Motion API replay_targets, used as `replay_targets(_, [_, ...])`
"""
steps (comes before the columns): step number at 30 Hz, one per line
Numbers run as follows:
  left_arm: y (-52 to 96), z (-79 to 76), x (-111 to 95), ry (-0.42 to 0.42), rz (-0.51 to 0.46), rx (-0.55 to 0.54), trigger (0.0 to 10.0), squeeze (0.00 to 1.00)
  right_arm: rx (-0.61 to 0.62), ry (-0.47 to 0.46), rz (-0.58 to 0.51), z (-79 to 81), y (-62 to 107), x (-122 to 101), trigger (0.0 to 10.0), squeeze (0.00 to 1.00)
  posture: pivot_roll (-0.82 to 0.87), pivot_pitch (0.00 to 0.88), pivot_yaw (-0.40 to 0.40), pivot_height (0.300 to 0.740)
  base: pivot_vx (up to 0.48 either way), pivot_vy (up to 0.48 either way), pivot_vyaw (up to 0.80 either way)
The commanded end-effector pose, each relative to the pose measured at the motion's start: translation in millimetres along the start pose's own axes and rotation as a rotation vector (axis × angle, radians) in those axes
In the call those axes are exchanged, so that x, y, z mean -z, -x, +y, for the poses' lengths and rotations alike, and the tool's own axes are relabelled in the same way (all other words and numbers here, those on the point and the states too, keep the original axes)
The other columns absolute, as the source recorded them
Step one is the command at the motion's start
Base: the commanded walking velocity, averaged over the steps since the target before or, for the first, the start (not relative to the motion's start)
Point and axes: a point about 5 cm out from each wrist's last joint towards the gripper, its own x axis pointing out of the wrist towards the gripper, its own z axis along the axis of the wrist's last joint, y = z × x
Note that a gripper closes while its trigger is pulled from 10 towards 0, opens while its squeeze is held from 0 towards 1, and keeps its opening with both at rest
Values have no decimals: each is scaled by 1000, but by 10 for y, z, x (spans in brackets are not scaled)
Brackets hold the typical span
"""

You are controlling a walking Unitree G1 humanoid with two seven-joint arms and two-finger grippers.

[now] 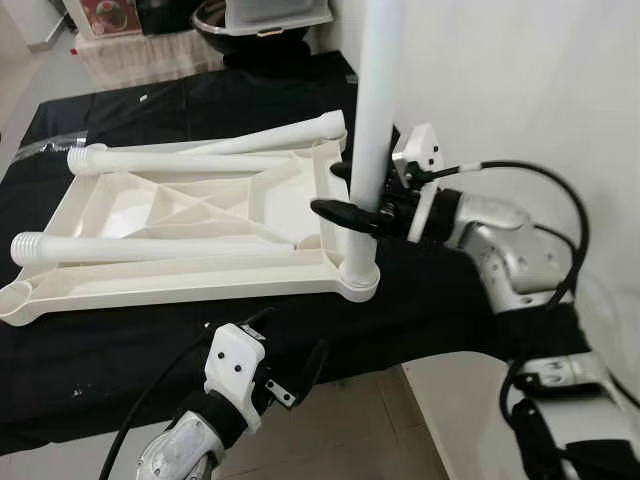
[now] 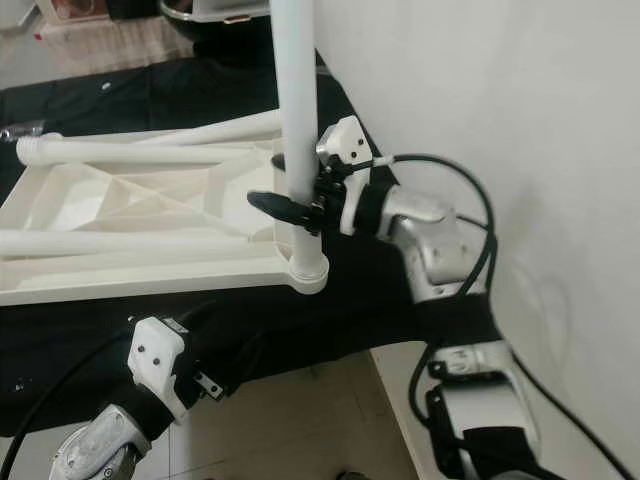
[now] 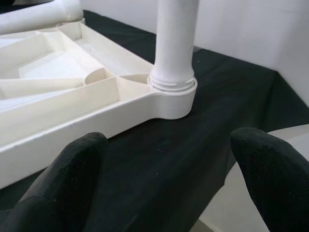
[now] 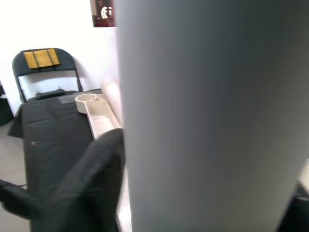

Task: Building children table

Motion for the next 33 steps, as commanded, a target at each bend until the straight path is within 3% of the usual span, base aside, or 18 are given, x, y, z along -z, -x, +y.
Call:
replay_targets(1, [32,-2,29,-12,30,1,10000,0,-76,-2,13,31,-16,19,0,0,99,203,5,740,0,0,0])
replay_targets(9, [16,8,42,-9,33,-2,10000,0,-130,6,66,38,65,76,0,0,77,189,0,740,0,0,0])
replay_targets(12, [1,13,58,-6,32,-3,10000,0,-23,23,151,104,115,259,0,0,62,177,-12,740,0,0,0])
replay_targets(13, [-1,12,61,-5,32,-3,10000,0,32,18,176,133,117,336,0,0,62,177,-12,740,0,0,0])
replay_targets(14, [-4,10,66,-3,31,-4,10000,0,189,-24,216,209,76,506,0,0,53,164,-21,740,0,0,0])
replay_targets(15, [-4,10,66,-3,31,-4,10000,0,189,-24,216,209,76,506,0,0,53,164,-21,740,0,0,0])
replay_targets(16, [-6,17,72,-2,30,-6,10000,0,570,-61,287,242,84,725,0,0,41,159,-19,740,0,0,0])
replay_targets(17, [-6,17,72,-2,30,-6,10000,0,570,-61,287,242,84,725,0,0,41,159,-19,740,0,0,0])
replay_targets(18, [-8,22,75,-1,30,-7,10000,0,872,-84,352,345,199,882,0,0,32,159,-19,740,0,0,0])
replay_targets(19, [-20,25,78,-1,28,-4,10000,0,1019,-99,372,525,233,964,0,0,45,156,-14,740,0,0,0])
replay_targets(20, [-20,25,78,-1,28,-4,10000,0,1019,-99,372,525,233,964,0,0,45,156,-14,740,0,0,0])
replay_targets(21, [-26,29,80,-2,27,-2,10000,0,1055,-117,376,646,211,993,0,0,42,155,-12,740,0,0,0])
replay_targets(22, [-42,36,85,0,25,1,10000,0,1027,-144,329,704,53,951,0,0,28,147,-9,740,0,0,0])
replay_targets(28, [-57,40,82,0,20,6,10000,0,994,-167,283,616,-146,876,0,0,27,146,-11,740,0,0,0])
replay_targets(29, [-58,43,78,-2,17,0,10000,0,967,-159,280,585,-177,863,10000,0,32,146,-15,740,0,0,0])
replay_targets(32, [-55,49,69,-8,11,-11,10000,0,932,-144,279,527,-184,843,10000,0,34,145,-19,740,0,0,0])
replay_targets(33, [-44,45,50,-10,3,-11,10000,0,893,-163,260,468,-169,836,10000,149,31,143,-23,740,0,0,0])
